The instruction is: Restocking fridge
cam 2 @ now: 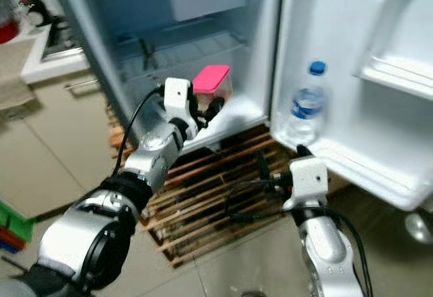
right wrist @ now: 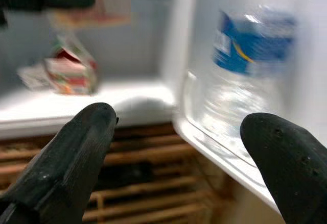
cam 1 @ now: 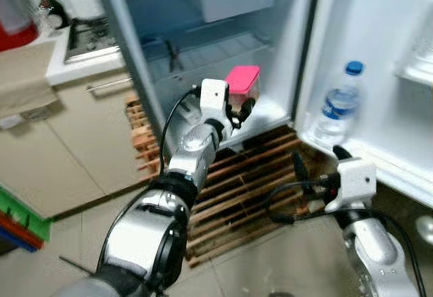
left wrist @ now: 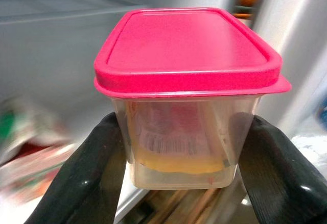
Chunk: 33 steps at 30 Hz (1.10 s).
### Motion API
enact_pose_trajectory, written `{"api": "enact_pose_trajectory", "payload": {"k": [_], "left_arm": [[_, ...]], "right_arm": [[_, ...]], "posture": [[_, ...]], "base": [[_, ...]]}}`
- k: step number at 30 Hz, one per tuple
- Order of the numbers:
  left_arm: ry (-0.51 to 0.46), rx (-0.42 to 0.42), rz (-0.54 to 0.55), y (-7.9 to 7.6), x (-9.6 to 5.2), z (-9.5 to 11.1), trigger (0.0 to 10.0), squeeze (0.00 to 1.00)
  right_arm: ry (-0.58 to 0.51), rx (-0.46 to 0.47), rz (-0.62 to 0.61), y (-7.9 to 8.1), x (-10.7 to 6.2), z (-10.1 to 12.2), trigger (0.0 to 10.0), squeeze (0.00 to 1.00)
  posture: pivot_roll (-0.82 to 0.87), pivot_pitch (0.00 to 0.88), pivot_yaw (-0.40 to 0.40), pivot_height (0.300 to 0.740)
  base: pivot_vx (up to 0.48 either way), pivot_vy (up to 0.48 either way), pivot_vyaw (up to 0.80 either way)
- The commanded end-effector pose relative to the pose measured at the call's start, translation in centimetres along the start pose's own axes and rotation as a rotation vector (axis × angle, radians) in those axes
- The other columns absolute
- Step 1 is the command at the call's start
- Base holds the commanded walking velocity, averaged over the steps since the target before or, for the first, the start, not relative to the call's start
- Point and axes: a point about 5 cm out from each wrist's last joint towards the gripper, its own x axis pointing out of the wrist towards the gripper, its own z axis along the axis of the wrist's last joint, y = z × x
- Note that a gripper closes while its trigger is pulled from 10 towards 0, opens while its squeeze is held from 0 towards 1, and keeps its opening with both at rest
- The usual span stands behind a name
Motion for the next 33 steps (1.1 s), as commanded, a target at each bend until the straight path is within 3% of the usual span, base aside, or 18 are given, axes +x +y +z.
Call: {"api": "enact_pose_trajectory", "payload": {"k": [1, 5, 11, 16, 26, 33], "left_arm": [[-0.004, -0.011, 0.013, 0.1, 0.2, 0.4, 10.0, 0.0], [-0.002, -0.024, 0.026, 0.2, 0.2, 0.3, 10.0, 0.0], [0.019, -0.083, 0.097, 1.6, 0.0, 0.3, 10.0, 0.0], [0.031, -0.077, 0.105, 1.6, 0.1, 0.4, 10.0, 0.0], [0.013, -0.071, 0.254, 2.5, 0.0, 0.6, 10.0, 0.0], [0.038, 0.005, 0.323, 3.0, -0.4, -0.4, 10.0, 0.0]], "right_arm": [[-0.022, 0.025, 0.046, 1.1, 0.3, 0.6, 10.0, 0.0], [-0.022, 0.024, 0.048, 1.1, 0.2, 0.6, 10.0, 0.0], [-0.043, 0.051, 0.063, 1.8, 0.3, 1.2, 10.0, 0.0], [-0.051, 0.061, 0.075, 1.9, 0.3, 1.4, 10.0, 0.0], [-0.034, 0.061, 0.118, 2.0, -0.7, 2.1, 10.0, 0.0], [-0.002, 0.078, 0.13, 2.9, -2.7, 2.4, 10.0, 0.0]], "posture": [[-0.27, 0.029, 0.118, 0.74], [-0.27, 0.033, 0.119, 0.74], [-0.26, 0.057, 0.13, 0.74], [-0.26, 0.076, 0.129, 0.74], [-0.28, 0.137, 0.083, 0.74], [-0.32, 0.209, 0.078, 0.74]], "base": [[0.349, -0.326, 0.0], [0.352, -0.321, 0.0], [0.063, 0.0, 0.0], [0.0, 0.0, 0.0], [0.0, 0.0, 0.0], [0.0, 0.0, 0.0]]}}
